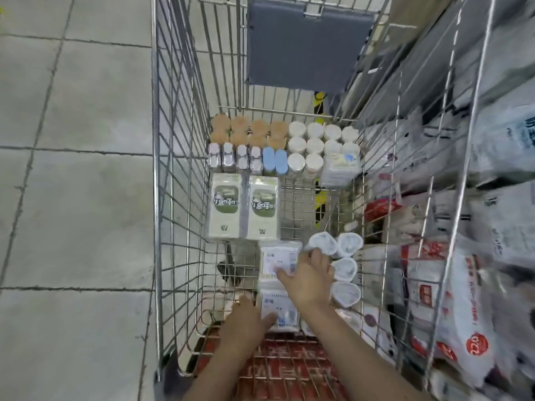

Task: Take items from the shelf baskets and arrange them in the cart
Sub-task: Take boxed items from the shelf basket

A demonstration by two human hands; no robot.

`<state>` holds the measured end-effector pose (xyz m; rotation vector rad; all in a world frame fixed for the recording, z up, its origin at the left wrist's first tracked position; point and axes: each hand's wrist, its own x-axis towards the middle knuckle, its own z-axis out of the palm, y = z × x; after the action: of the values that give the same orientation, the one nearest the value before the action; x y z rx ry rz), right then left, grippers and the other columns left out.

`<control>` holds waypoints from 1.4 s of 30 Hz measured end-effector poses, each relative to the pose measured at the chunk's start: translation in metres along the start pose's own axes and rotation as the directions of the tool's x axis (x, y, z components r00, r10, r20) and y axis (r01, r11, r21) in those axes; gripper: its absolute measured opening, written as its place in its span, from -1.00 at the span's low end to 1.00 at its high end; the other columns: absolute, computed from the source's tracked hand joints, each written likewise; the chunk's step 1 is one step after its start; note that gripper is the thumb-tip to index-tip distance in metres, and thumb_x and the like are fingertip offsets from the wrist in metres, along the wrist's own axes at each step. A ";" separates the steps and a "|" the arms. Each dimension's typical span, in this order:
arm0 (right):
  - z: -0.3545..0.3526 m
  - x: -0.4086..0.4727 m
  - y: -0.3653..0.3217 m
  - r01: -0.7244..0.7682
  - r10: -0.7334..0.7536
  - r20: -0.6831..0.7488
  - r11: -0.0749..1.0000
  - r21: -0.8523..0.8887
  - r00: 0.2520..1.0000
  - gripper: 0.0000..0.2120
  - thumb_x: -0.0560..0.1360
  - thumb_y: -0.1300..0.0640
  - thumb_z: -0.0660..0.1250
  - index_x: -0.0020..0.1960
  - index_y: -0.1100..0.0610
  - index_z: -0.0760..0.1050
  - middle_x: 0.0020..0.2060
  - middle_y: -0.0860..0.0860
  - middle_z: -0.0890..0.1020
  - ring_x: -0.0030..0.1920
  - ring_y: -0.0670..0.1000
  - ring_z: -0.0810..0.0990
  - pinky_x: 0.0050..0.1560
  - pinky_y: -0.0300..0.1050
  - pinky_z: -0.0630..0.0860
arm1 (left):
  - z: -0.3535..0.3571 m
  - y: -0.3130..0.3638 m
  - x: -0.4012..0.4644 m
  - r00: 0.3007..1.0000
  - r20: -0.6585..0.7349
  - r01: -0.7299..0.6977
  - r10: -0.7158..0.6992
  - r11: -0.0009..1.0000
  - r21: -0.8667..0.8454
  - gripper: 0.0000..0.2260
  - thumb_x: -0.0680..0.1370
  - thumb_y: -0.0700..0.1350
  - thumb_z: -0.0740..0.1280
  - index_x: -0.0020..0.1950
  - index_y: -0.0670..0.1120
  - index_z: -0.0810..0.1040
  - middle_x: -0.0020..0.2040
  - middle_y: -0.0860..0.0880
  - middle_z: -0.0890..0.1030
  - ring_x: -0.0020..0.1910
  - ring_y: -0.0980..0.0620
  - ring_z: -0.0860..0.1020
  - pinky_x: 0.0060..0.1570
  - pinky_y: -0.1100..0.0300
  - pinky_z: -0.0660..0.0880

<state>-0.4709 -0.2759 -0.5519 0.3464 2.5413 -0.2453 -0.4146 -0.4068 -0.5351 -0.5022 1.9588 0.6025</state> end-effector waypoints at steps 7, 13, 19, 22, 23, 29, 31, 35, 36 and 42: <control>0.017 0.002 -0.013 -0.073 0.067 -0.111 0.996 -0.048 0.991 -0.25 0.41 -0.36 0.27 0.34 0.19 0.36 0.29 0.09 0.27 0.28 0.13 0.22 0.21 0.02 0.19 | -0.002 0.006 0.018 0.997 -0.013 -0.081 0.082 0.996 0.047 -0.63 0.47 0.19 0.36 0.15 -0.02 0.48 0.07 0.00 0.62 0.03 -0.01 0.58 -0.01 0.10 0.51; 0.009 -0.003 -0.014 -0.066 0.103 -0.173 0.976 0.206 0.979 -0.50 0.36 -0.18 0.47 0.13 0.12 0.47 0.08 0.01 0.47 0.18 0.07 0.35 0.14 -0.02 0.20 | -0.012 0.002 0.018 0.994 -0.005 -0.111 0.111 0.994 -0.008 -0.72 0.49 0.10 0.39 0.08 -0.05 0.54 0.00 0.02 0.64 -0.03 0.03 0.59 -0.12 0.18 0.46; -0.015 -0.018 -0.008 -0.184 0.207 0.057 0.670 0.719 0.977 -0.73 0.41 0.07 0.50 0.01 0.08 0.47 -0.17 -0.10 0.61 -0.17 -0.01 0.57 -0.18 -0.15 0.52 | -0.033 -0.016 0.003 0.994 0.032 -0.096 0.108 0.960 -0.262 -0.90 0.47 -0.09 0.45 -0.16 0.03 0.54 -0.23 0.13 0.59 -0.25 0.17 0.59 -0.17 0.21 0.55; -0.038 -0.031 0.004 -0.233 0.251 0.124 0.471 0.851 0.960 -0.76 0.39 0.10 0.52 -0.08 0.06 0.48 -0.20 -0.09 0.61 -0.17 -0.04 0.59 -0.29 -0.32 0.43 | -0.055 -0.020 -0.018 0.988 0.064 -0.109 0.144 0.917 -0.385 -0.90 0.49 -0.14 0.43 -0.08 0.04 0.56 -0.18 0.08 0.64 -0.25 0.16 0.64 -0.24 0.21 0.58; -0.048 -0.038 0.007 -0.252 0.262 0.151 0.411 0.876 0.953 -0.75 0.39 0.10 0.53 -0.04 0.08 0.50 -0.15 -0.04 0.63 -0.12 -0.02 0.61 -0.23 -0.27 0.46 | -0.065 -0.020 -0.028 0.985 0.059 -0.124 0.162 0.906 -0.404 -0.90 0.49 -0.14 0.42 -0.07 0.04 0.56 -0.19 0.09 0.64 -0.30 0.19 0.64 -0.34 0.28 0.55; -0.113 -0.095 0.021 -0.275 0.216 0.236 0.173 0.946 0.947 -0.63 0.37 0.12 0.53 0.13 0.05 0.51 0.00 0.01 0.68 0.01 0.05 0.65 -0.01 -0.01 0.59 | -0.123 -0.010 -0.100 0.964 -0.086 -0.260 0.251 0.827 -0.499 -0.93 0.50 -0.09 0.42 -0.04 0.00 0.58 -0.29 0.13 0.66 -0.41 0.26 0.60 -0.48 0.39 0.44; -0.133 -0.119 0.025 -0.274 0.147 0.261 0.073 0.959 0.954 -0.66 0.37 0.15 0.51 0.09 0.01 0.51 -0.07 -0.07 0.71 -0.05 -0.05 0.69 -0.18 -0.18 0.59 | -0.140 -0.006 -0.126 0.951 -0.103 -0.302 0.292 0.799 -0.520 -0.91 0.52 -0.09 0.40 0.01 -0.04 0.60 -0.29 0.10 0.68 -0.41 0.24 0.61 -0.47 0.41 0.43; -0.162 -0.163 0.032 -0.252 0.090 0.269 -0.166 0.954 0.959 -0.65 0.33 0.20 0.49 0.09 0.10 0.53 0.02 0.03 0.68 -0.01 -0.01 0.67 -0.13 -0.12 0.60 | -0.167 0.003 -0.175 0.931 -0.078 -0.337 0.357 0.758 -0.558 -0.87 0.54 -0.09 0.36 0.05 -0.08 0.57 -0.21 0.03 0.71 -0.28 0.08 0.67 -0.37 0.29 0.54; -0.168 -0.173 0.034 -0.232 0.099 0.260 -0.229 0.945 0.961 -0.66 0.30 0.20 0.48 0.05 0.08 0.52 0.00 0.04 0.68 -0.01 0.00 0.67 -0.09 -0.07 0.59 | -0.172 0.005 -0.185 0.925 -0.083 -0.350 0.370 0.750 -0.561 -0.87 0.54 -0.08 0.35 0.05 -0.08 0.57 -0.19 0.02 0.71 -0.24 0.04 0.68 -0.31 0.22 0.58; -0.182 -0.226 0.049 -0.073 0.151 0.171 -0.503 0.861 0.974 -0.58 0.37 0.22 0.36 0.21 0.29 0.45 -0.06 0.17 0.70 -0.11 0.09 0.70 -0.25 -0.09 0.62 | -0.194 0.022 -0.221 0.911 -0.068 -0.359 0.406 0.703 -0.614 -0.90 0.56 -0.15 0.32 0.04 -0.12 0.57 -0.16 -0.07 0.71 -0.27 0.00 0.68 -0.41 0.28 0.53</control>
<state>-0.3648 -0.2290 -0.2816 1.2821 1.1959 -2.5664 -0.4669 -0.4868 -0.2563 -0.4486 1.7723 1.5459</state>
